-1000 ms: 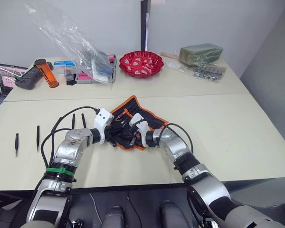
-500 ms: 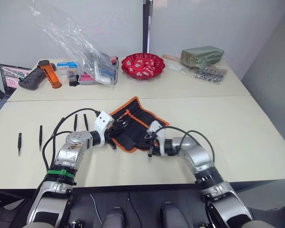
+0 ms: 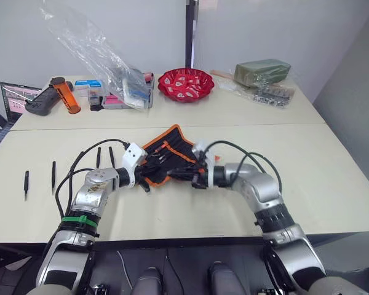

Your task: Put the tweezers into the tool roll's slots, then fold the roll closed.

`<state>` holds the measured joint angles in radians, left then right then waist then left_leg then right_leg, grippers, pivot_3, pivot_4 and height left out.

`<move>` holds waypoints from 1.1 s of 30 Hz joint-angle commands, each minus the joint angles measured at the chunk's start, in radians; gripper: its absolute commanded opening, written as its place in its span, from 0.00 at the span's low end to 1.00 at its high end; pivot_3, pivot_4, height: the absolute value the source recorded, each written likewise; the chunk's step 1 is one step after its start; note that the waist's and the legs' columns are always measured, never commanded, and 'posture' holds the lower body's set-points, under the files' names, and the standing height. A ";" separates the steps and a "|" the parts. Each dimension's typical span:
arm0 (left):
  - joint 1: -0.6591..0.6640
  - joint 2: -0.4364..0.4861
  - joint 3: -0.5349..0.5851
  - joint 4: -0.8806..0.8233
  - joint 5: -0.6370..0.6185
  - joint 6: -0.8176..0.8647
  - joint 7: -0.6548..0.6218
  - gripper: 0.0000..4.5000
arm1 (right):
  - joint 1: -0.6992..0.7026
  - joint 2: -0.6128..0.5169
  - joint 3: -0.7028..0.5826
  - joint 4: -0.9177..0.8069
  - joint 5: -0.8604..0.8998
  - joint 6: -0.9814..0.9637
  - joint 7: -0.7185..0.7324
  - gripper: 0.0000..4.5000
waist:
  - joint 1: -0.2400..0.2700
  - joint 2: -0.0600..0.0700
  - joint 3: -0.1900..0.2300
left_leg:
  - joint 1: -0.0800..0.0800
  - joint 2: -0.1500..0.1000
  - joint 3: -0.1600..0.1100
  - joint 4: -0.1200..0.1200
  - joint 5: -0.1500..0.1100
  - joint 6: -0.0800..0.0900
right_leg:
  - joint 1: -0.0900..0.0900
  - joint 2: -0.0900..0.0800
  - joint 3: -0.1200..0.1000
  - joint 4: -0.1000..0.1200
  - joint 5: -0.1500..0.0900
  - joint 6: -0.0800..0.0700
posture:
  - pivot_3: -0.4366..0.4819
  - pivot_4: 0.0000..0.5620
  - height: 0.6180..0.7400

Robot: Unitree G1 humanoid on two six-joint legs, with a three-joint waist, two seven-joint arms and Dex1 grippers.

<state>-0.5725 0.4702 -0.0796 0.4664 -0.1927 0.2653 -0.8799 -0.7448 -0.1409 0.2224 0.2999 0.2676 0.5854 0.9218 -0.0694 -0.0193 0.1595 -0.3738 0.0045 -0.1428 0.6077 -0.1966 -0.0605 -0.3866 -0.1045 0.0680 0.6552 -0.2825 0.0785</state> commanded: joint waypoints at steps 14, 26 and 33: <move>-0.040 0.025 0.022 0.080 0.024 0.004 -0.002 0.00 | -0.028 0.093 0.102 0.369 -0.185 -0.190 -0.080 0.00 | -0.001 0.000 0.000 | -0.003 0.000 -0.001 0.000 0.000 0.000 | -0.002 0.000 0.000 0.001 0.003 -0.006 | 0.48 0.27 1.00; 0.014 0.063 0.124 0.123 -0.041 -0.028 -0.011 0.00 | 0.096 0.058 0.189 0.340 -0.273 -0.178 -0.067 0.00 | -0.014 0.004 -0.004 | 0.005 0.000 0.000 -0.002 0.000 0.001 | 0.001 0.000 0.000 0.002 0.000 0.000 | 0.48 0.27 1.00; 0.018 0.099 0.167 0.179 -0.055 -0.022 0.001 0.00 | 0.121 0.033 0.210 0.303 -0.279 -0.163 -0.040 0.00 | -0.015 0.007 -0.008 | 0.005 0.000 0.000 -0.002 -0.001 0.002 | 0.002 0.000 0.000 0.001 -0.001 0.001 | 0.48 0.27 1.00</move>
<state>-0.5598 0.5534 0.0643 0.6252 -0.2492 0.2341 -0.8934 -0.7042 -0.0784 0.3561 0.5189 0.0530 0.3447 0.8595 -0.0849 -0.0120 0.1513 -0.3690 0.0048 -0.1430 0.6054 -0.1977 -0.0587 -0.3848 -0.1043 0.0680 0.6563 -0.2831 0.0794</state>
